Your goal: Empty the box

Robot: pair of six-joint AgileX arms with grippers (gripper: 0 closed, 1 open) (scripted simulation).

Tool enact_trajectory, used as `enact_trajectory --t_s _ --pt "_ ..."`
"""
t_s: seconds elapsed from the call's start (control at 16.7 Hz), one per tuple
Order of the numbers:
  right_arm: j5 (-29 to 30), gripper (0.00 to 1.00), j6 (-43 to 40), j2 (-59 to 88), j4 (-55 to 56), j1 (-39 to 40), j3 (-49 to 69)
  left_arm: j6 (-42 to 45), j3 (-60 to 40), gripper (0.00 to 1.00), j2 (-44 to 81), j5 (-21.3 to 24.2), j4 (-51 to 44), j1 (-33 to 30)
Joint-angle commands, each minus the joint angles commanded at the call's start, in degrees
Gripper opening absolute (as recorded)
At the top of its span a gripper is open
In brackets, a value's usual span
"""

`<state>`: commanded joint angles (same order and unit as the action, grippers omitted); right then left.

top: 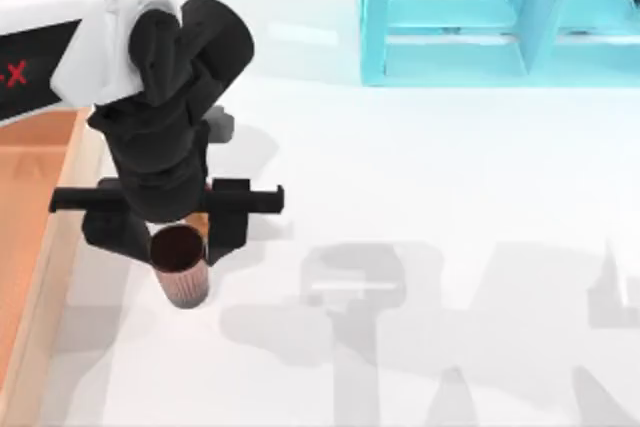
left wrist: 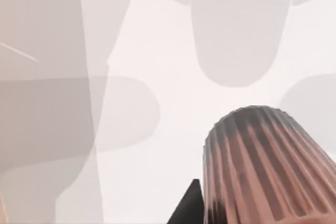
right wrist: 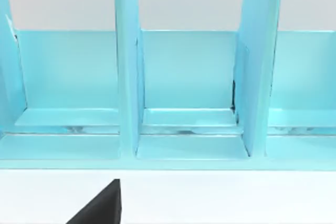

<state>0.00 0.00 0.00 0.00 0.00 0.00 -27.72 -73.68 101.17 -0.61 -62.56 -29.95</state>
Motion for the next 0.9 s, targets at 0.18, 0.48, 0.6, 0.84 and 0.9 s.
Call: enact_trajectory --t_s 0.18,0.48,0.6,0.84,0.9 --pt "0.0 1.0 0.0 0.0 0.0 0.0 0.0 0.2 0.5 0.0 0.5 0.0 0.6 0.2" --pt "0.0 1.0 0.0 0.0 0.0 0.0 0.0 0.2 4.0 0.0 1.6 0.0 5.5 0.2" --pt "0.0 1.0 0.0 0.0 0.0 0.0 0.0 0.1 5.3 0.0 2.0 0.0 7.4 0.1" --pt "0.0 1.0 0.0 0.0 0.0 0.0 0.0 0.1 7.3 0.0 2.8 0.0 10.1 0.1" --pt "0.0 1.0 0.0 0.0 0.0 0.0 0.0 0.1 7.3 0.0 2.8 0.0 10.1 0.1"
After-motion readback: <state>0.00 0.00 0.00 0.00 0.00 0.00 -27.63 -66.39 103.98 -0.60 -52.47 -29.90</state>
